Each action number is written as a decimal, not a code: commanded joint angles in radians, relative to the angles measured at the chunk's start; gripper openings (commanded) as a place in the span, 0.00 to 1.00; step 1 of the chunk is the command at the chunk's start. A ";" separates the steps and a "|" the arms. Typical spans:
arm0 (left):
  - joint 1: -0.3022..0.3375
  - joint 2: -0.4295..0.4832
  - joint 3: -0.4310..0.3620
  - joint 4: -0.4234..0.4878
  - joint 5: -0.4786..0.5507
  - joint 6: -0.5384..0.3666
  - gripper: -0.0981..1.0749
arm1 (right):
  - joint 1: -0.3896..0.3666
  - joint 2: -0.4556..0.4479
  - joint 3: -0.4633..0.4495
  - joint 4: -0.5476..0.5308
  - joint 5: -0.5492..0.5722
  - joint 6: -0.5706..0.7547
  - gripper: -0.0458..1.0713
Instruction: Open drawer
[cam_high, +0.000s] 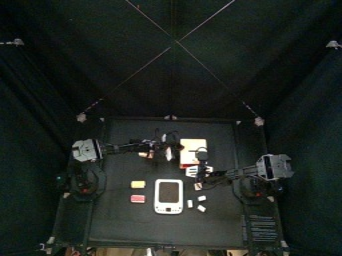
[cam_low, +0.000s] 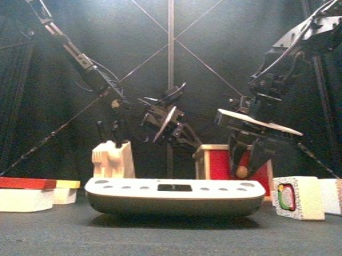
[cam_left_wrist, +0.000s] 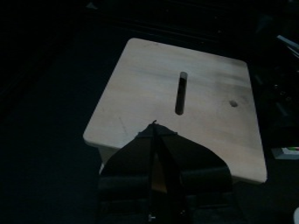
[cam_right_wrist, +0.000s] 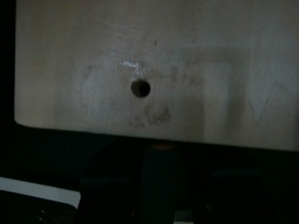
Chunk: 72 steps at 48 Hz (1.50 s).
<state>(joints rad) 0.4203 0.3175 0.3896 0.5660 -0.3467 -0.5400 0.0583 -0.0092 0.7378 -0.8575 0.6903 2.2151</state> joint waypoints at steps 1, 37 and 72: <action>0.003 -0.008 -0.006 0.002 0.012 0.000 0.50 | 0.021 -0.021 -0.021 0.003 -0.003 0.002 0.42; 0.003 -0.003 -0.003 0.002 0.012 0.000 0.50 | 0.137 -0.078 -0.011 0.029 0.003 -0.002 0.42; 0.003 -0.002 -0.005 0.002 0.012 0.000 0.50 | 0.233 -0.126 0.017 0.083 0.015 -0.003 0.42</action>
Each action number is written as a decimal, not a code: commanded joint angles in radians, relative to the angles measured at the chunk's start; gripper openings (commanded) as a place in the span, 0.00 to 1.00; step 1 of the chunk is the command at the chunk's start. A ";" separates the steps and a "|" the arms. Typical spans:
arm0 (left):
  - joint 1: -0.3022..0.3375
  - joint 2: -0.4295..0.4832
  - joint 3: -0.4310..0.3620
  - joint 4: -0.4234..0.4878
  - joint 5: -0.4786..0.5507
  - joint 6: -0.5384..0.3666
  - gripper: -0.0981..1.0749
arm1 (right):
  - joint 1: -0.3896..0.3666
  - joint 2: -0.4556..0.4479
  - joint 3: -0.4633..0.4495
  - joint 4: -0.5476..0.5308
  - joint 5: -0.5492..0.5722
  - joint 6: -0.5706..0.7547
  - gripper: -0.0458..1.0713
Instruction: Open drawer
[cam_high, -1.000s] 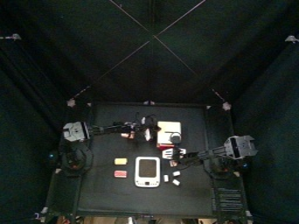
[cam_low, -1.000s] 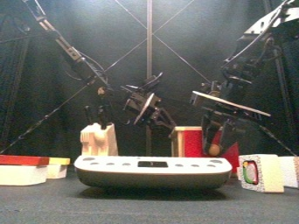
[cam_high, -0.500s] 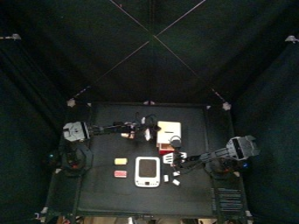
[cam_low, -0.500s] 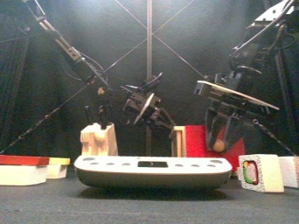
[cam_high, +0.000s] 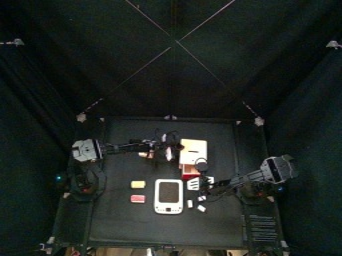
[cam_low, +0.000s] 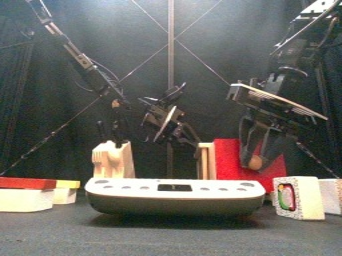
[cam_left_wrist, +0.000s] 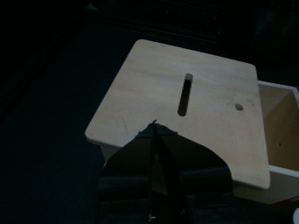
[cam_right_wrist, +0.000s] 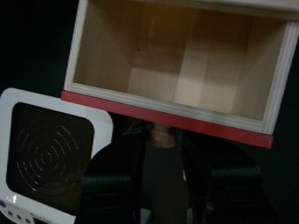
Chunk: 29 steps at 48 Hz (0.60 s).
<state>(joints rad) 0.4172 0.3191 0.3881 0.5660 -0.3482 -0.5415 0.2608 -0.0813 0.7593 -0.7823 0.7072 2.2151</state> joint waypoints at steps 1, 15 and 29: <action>0.006 -0.003 -0.003 0.002 0.014 0.002 0.50 | 0.038 -0.058 -0.002 0.011 -0.002 -0.003 0.42; 0.006 0.002 -0.005 0.002 0.014 0.002 0.50 | 0.074 -0.072 -0.002 0.029 -0.006 0.000 0.42; 0.006 0.002 -0.006 0.002 0.014 0.002 0.50 | 0.069 -0.055 -0.005 0.049 -0.011 -0.002 0.43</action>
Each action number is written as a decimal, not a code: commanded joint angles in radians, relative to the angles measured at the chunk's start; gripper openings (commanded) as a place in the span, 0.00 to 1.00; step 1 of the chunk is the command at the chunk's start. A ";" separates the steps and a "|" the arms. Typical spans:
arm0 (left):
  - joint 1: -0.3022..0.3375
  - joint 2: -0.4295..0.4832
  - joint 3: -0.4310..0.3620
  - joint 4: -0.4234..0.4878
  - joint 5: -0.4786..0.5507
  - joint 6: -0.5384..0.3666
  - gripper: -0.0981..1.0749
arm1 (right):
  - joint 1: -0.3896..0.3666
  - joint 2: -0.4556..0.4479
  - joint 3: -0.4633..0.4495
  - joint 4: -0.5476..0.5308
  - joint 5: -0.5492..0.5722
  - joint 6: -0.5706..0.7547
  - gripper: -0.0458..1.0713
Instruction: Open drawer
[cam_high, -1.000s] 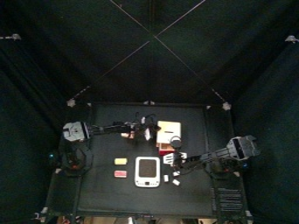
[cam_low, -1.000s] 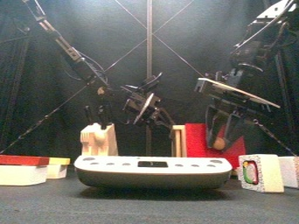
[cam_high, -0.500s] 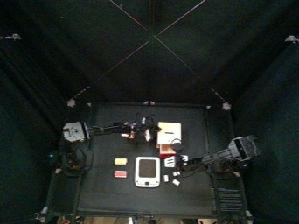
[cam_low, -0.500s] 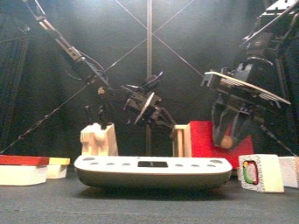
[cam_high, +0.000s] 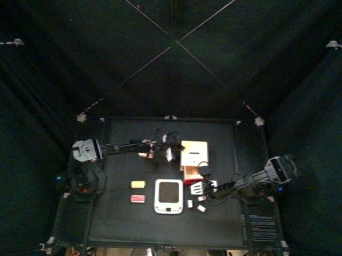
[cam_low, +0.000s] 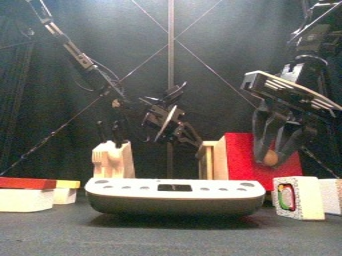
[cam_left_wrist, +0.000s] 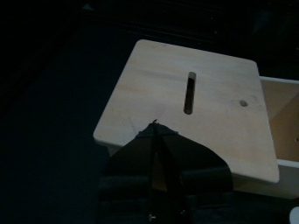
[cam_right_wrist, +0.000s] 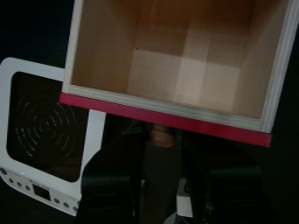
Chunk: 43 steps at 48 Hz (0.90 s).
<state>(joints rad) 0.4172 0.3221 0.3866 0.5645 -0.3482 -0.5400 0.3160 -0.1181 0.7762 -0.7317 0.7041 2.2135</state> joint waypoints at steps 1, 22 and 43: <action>0.006 -0.002 -0.005 0.003 0.014 0.000 0.50 | 0.012 -0.018 -0.021 -0.003 -0.008 0.000 0.43; 0.006 -0.002 -0.005 0.003 0.014 0.000 0.50 | 0.012 -0.028 -0.038 -0.035 0.052 -0.002 0.68; 0.014 -0.005 -0.008 0.002 0.014 0.000 0.50 | 0.020 -0.031 -0.087 -0.135 0.149 -0.002 0.79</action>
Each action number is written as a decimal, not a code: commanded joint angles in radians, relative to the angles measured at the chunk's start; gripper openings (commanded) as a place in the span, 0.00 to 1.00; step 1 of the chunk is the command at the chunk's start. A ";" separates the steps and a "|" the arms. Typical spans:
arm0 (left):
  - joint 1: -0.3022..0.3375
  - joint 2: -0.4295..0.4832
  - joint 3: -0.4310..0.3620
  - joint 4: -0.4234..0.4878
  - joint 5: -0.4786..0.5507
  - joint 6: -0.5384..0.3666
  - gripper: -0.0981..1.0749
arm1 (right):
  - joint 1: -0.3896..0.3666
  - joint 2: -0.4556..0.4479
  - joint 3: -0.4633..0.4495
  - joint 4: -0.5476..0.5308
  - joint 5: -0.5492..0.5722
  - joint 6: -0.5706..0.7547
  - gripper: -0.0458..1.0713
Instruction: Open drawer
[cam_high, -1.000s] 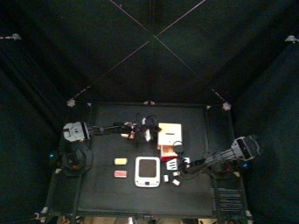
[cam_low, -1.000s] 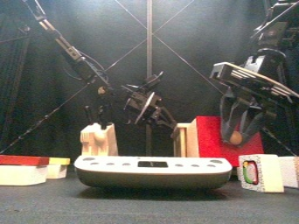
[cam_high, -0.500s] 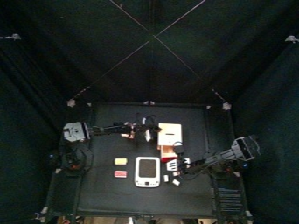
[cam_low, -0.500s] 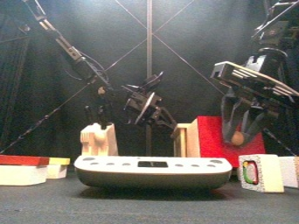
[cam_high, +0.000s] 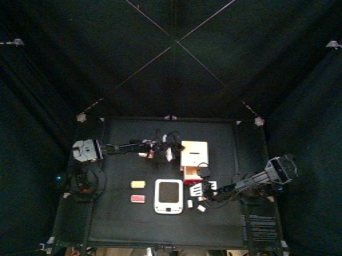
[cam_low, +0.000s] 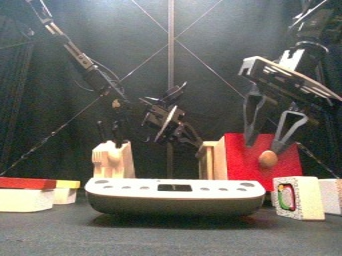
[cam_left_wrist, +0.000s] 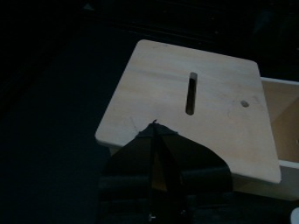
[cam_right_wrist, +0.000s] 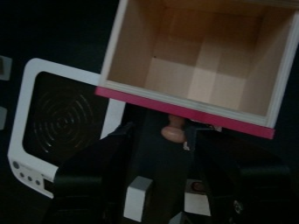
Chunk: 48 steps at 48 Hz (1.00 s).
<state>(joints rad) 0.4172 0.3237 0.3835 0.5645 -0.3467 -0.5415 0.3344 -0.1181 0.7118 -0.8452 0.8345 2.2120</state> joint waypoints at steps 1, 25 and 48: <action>0.012 -0.008 -0.005 0.002 0.012 0.002 0.50 | 0.003 -0.034 -0.025 -0.021 0.020 -0.002 0.79; -0.017 -0.190 0.095 0.018 -0.069 0.005 0.50 | 0.089 -0.038 -0.074 0.143 0.155 0.014 0.79; -0.081 -0.291 0.229 0.014 -0.181 0.002 0.50 | 0.143 0.103 -0.129 0.227 0.293 0.028 0.79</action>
<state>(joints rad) 0.3467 0.0552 0.6182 0.5814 -0.5185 -0.5415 0.4801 -0.0184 0.5998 -0.6182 1.1229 2.2365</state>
